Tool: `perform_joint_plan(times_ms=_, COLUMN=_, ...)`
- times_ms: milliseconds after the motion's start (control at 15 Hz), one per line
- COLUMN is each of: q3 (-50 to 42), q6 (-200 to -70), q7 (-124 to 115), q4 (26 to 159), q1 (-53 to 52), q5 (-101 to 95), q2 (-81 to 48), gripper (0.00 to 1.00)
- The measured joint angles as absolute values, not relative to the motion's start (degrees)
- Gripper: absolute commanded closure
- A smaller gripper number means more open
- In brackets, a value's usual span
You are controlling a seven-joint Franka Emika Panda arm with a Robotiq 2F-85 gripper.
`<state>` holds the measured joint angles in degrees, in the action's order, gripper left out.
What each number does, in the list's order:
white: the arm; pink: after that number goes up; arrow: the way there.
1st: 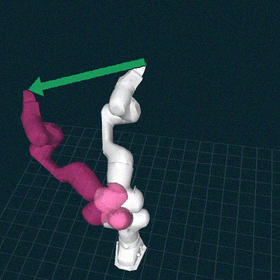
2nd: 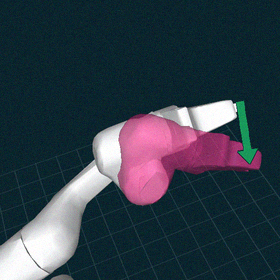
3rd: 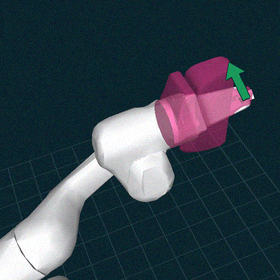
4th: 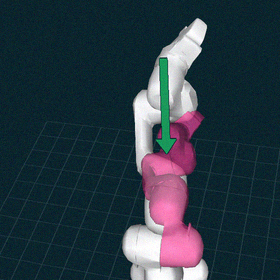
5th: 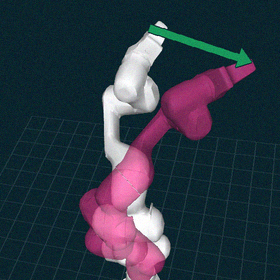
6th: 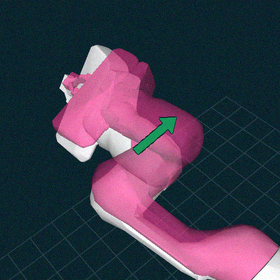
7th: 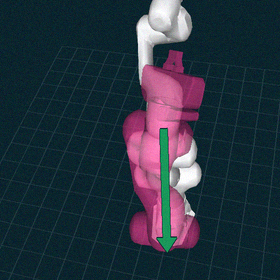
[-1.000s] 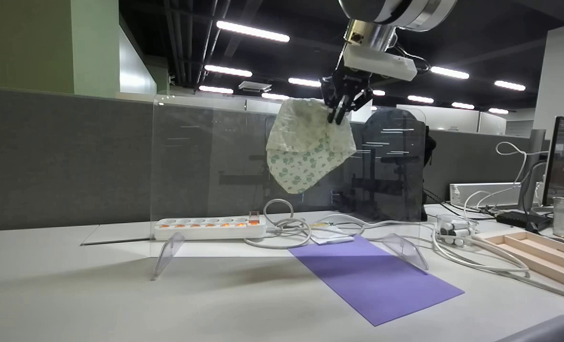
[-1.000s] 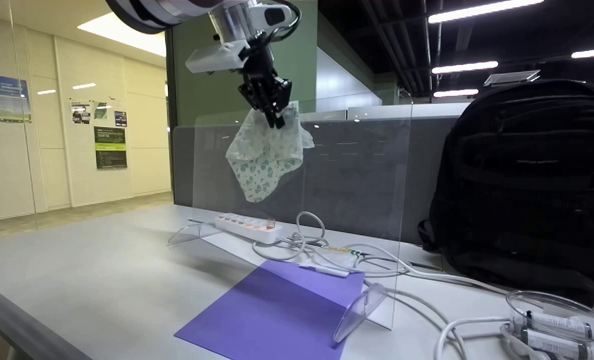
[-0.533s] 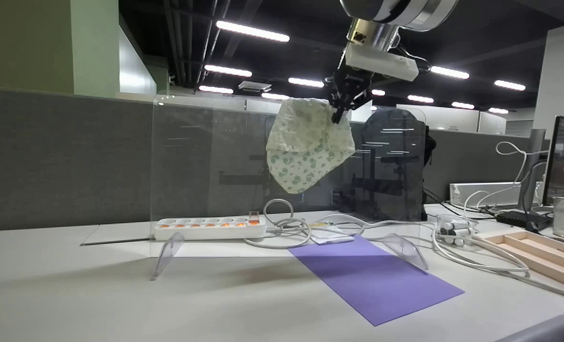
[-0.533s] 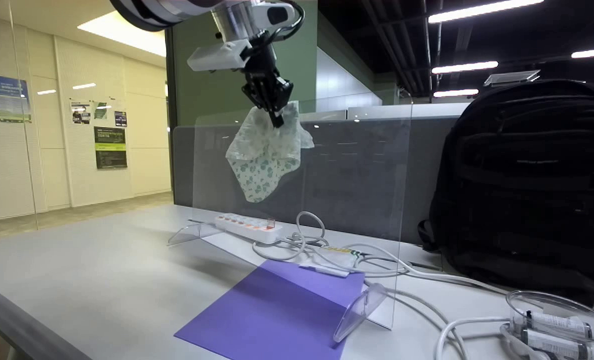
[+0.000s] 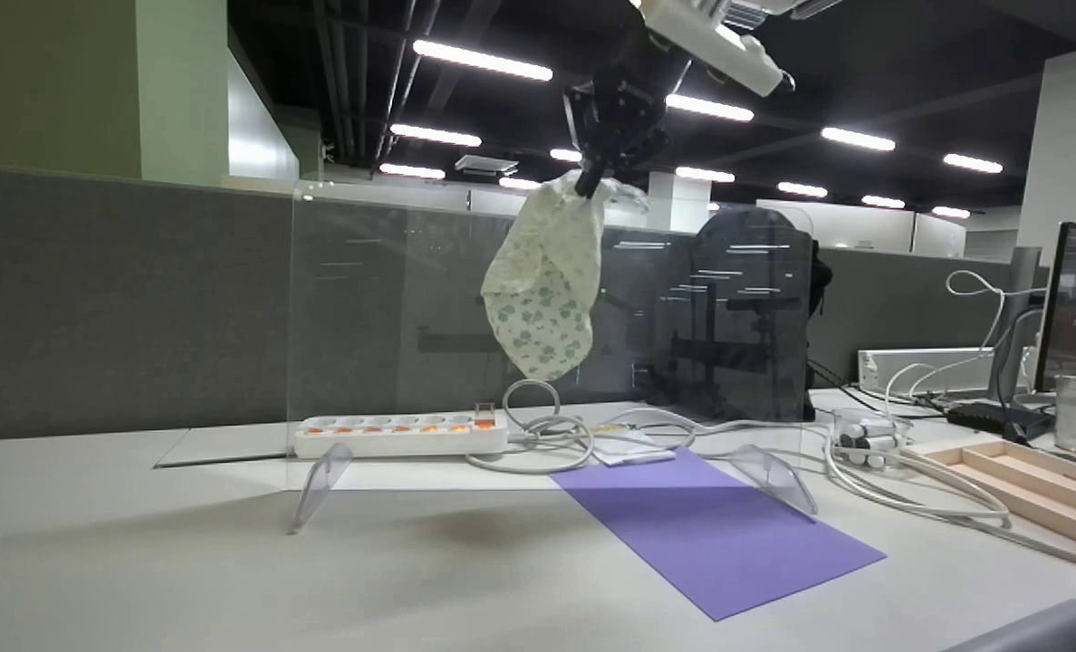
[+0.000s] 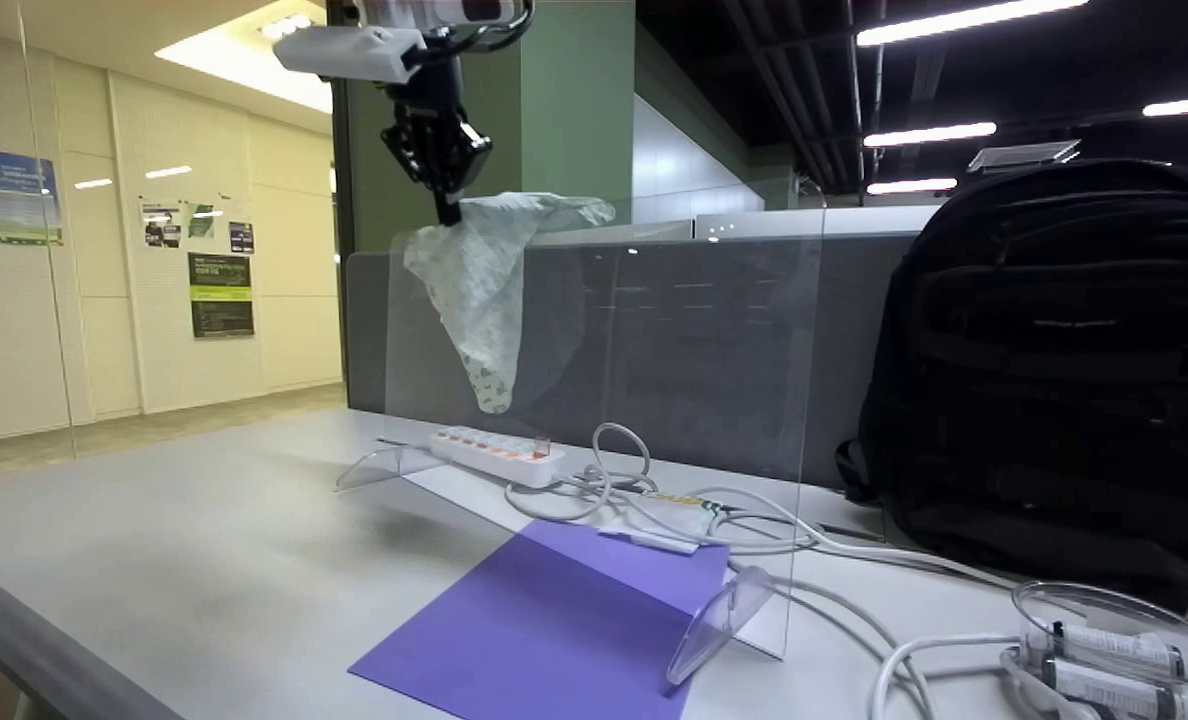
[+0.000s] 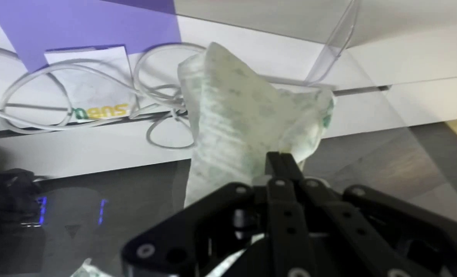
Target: Take the cloth from the clear screen and put it on the table
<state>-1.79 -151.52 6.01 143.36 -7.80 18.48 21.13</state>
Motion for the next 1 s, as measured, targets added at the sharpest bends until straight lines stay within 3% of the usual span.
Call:
perform_joint_plan(times_ms=467, q3=-2.78, q6=-137.32, q7=9.64, q4=143.9, q1=-9.98, q5=20.25, q2=27.16, gripper=1.0)
perform_joint_plan(times_ms=1000, q3=-2.62, q6=-140.38, q7=8.38, q4=146.4, q1=-4.7, q5=17.32, q2=21.45, gripper=1.0)
